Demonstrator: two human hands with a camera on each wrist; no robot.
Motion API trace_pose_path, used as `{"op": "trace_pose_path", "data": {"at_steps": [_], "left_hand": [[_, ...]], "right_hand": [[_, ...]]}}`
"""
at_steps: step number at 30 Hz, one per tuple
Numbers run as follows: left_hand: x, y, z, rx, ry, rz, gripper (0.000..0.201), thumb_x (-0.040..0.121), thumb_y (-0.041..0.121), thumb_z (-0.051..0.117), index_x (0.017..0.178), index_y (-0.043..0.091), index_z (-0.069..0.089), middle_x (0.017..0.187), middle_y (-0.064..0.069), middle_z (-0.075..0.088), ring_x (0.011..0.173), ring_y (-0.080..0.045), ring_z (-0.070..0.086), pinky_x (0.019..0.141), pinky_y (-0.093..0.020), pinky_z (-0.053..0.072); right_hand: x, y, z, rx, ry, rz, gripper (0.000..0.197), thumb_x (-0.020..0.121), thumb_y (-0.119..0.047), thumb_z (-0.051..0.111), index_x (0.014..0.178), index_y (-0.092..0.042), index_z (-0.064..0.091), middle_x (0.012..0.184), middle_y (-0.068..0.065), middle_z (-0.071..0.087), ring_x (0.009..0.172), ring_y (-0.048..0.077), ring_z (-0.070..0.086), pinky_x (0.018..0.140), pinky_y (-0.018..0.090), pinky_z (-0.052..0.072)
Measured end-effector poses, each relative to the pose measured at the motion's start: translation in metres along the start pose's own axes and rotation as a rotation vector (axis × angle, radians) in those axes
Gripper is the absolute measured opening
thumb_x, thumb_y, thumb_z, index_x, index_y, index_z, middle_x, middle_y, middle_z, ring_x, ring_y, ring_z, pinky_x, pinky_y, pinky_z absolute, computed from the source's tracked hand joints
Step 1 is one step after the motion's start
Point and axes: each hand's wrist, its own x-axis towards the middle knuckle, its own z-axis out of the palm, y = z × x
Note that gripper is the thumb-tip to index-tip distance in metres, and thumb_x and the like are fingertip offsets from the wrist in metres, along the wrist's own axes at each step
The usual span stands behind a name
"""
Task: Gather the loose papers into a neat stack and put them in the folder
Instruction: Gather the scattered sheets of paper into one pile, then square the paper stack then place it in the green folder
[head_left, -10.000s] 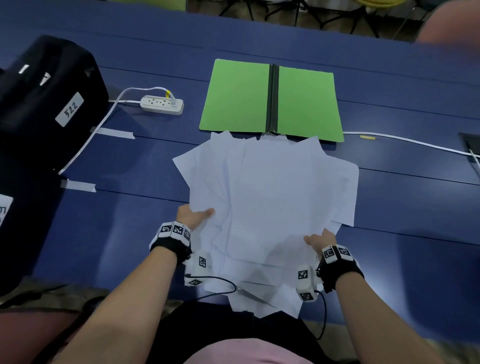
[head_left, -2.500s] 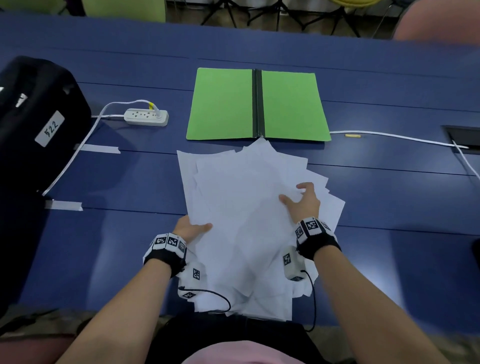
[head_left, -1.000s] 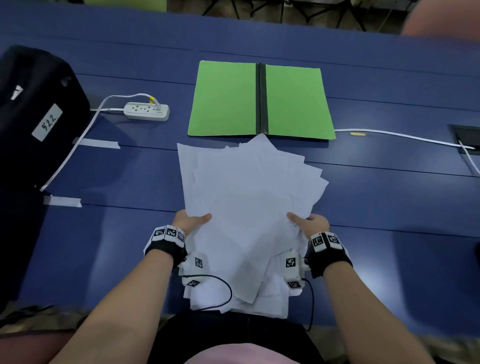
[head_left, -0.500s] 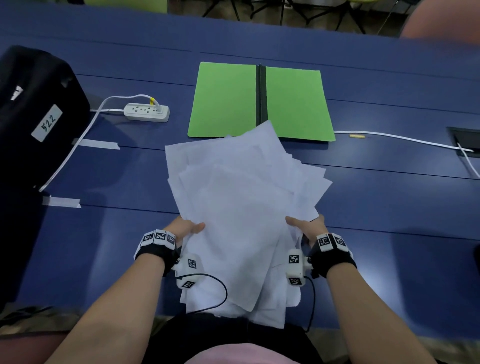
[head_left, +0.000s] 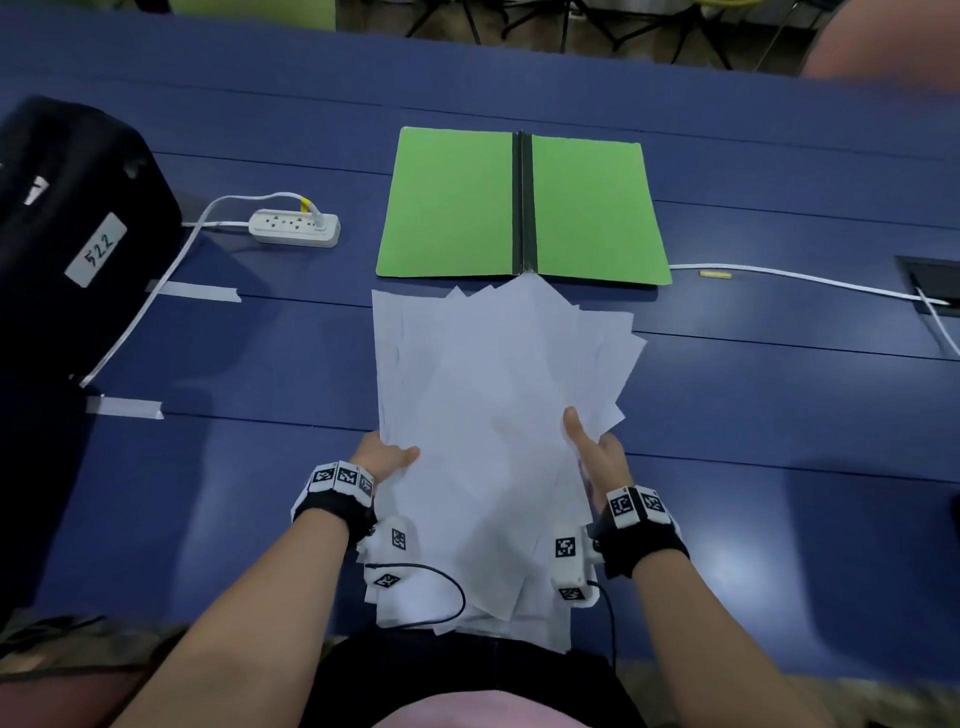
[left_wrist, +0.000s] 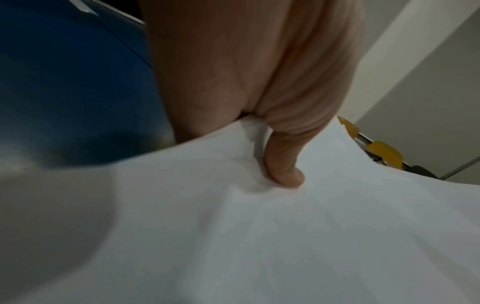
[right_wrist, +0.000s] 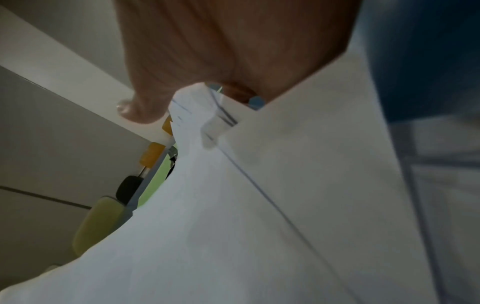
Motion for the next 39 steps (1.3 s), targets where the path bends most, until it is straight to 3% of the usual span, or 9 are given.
{"op": "trace_pose_path", "data": {"at_steps": [3, 8, 14, 18, 20, 26, 33, 36, 39], "left_hand": [[0.011, -0.014, -0.005, -0.062, -0.048, -0.034, 0.066, 0.076, 0.019, 0.076, 0.132, 0.002, 0.047, 0.129, -0.01, 0.059, 0.117, -0.034, 0.058, 0.103, -0.047, 0.045], [-0.018, -0.006, -0.02, -0.151, -0.215, -0.142, 0.041, 0.085, 0.009, 0.068, 0.121, -0.006, 0.056, 0.116, -0.02, 0.067, 0.111, -0.037, 0.063, 0.103, -0.05, 0.044], [-0.027, -0.007, -0.035, -0.247, -0.385, -0.126, 0.052, 0.071, 0.008, 0.077, 0.119, -0.004, 0.06, 0.117, -0.022, 0.066, 0.109, -0.037, 0.064, 0.104, -0.052, 0.042], [-0.019, -0.005, -0.021, -0.134, -0.384, -0.097, 0.083, 0.049, 0.03, 0.093, 0.12, 0.001, 0.061, 0.119, -0.016, 0.068, 0.112, -0.032, 0.063, 0.102, -0.046, 0.047], [-0.015, -0.002, -0.007, 0.013, -0.28, 0.002, 0.08, 0.067, 0.032, 0.084, 0.134, 0.006, 0.05, 0.131, -0.011, 0.06, 0.121, -0.029, 0.057, 0.108, -0.044, 0.041], [-0.025, 0.002, 0.001, 0.003, -0.218, 0.032, 0.06, 0.084, 0.016, 0.07, 0.137, 0.006, 0.044, 0.135, -0.009, 0.056, 0.124, -0.031, 0.053, 0.107, -0.042, 0.041], [-0.057, 0.01, -0.019, -0.194, -0.429, -0.029, 0.031, 0.083, 0.004, 0.068, 0.113, -0.001, 0.062, 0.101, -0.016, 0.073, 0.086, -0.029, 0.073, 0.074, -0.036, 0.06], [-0.055, 0.03, -0.016, -0.082, -0.323, 0.056, 0.078, 0.058, 0.038, 0.088, 0.119, 0.0, 0.06, 0.117, -0.011, 0.069, 0.103, -0.026, 0.068, 0.094, -0.037, 0.053], [-0.065, 0.058, -0.012, -0.077, -0.204, 0.289, 0.088, 0.063, 0.05, 0.083, 0.132, 0.006, 0.05, 0.133, 0.0, 0.058, 0.121, -0.019, 0.055, 0.111, -0.037, 0.036]], "right_hand": [[-0.001, 0.007, -0.009, -0.024, -0.072, 0.046, 0.096, 0.058, -0.046, 0.086, 0.134, -0.011, 0.04, 0.125, 0.0, 0.059, 0.115, 0.022, 0.057, 0.103, 0.045, 0.045], [0.003, 0.01, -0.014, -0.002, -0.106, 0.045, 0.102, 0.042, -0.033, 0.096, 0.131, -0.025, 0.046, 0.122, 0.002, 0.065, 0.11, 0.029, 0.064, 0.09, 0.054, 0.052], [-0.025, -0.012, -0.017, 0.149, -0.268, 0.163, 0.039, 0.079, -0.009, 0.072, 0.117, -0.004, 0.061, 0.094, 0.008, 0.075, 0.076, 0.022, 0.074, 0.056, 0.03, 0.057], [-0.019, -0.01, -0.014, -0.077, -0.249, 0.182, 0.083, 0.052, -0.027, 0.09, 0.125, -0.005, 0.056, 0.113, 0.011, 0.07, 0.098, 0.027, 0.069, 0.077, 0.038, 0.058], [-0.005, 0.004, -0.01, -0.211, -0.237, 0.2, 0.105, 0.033, -0.044, 0.095, 0.123, -0.005, 0.058, 0.112, 0.011, 0.071, 0.099, 0.03, 0.068, 0.089, 0.046, 0.054], [-0.038, -0.005, -0.005, -0.185, -0.062, 0.143, 0.034, 0.076, -0.006, 0.076, 0.101, -0.001, 0.053, 0.11, 0.008, 0.062, 0.1, 0.025, 0.059, 0.086, 0.035, 0.047], [-0.047, -0.008, -0.03, 0.156, -0.299, 0.137, 0.071, 0.062, -0.012, 0.084, 0.127, -0.008, 0.056, 0.117, 0.013, 0.068, 0.106, 0.031, 0.065, 0.09, 0.046, 0.053], [-0.046, -0.03, -0.021, 0.095, -0.145, 0.05, 0.07, 0.063, -0.019, 0.084, 0.121, 0.005, 0.053, 0.113, 0.02, 0.066, 0.097, 0.031, 0.067, 0.079, 0.047, 0.057], [-0.054, -0.069, -0.018, 0.038, -0.032, -0.134, 0.036, 0.072, -0.016, 0.08, 0.094, -0.002, 0.055, 0.09, 0.013, 0.064, 0.056, 0.002, 0.067, 0.055, 0.021, 0.056]]}}
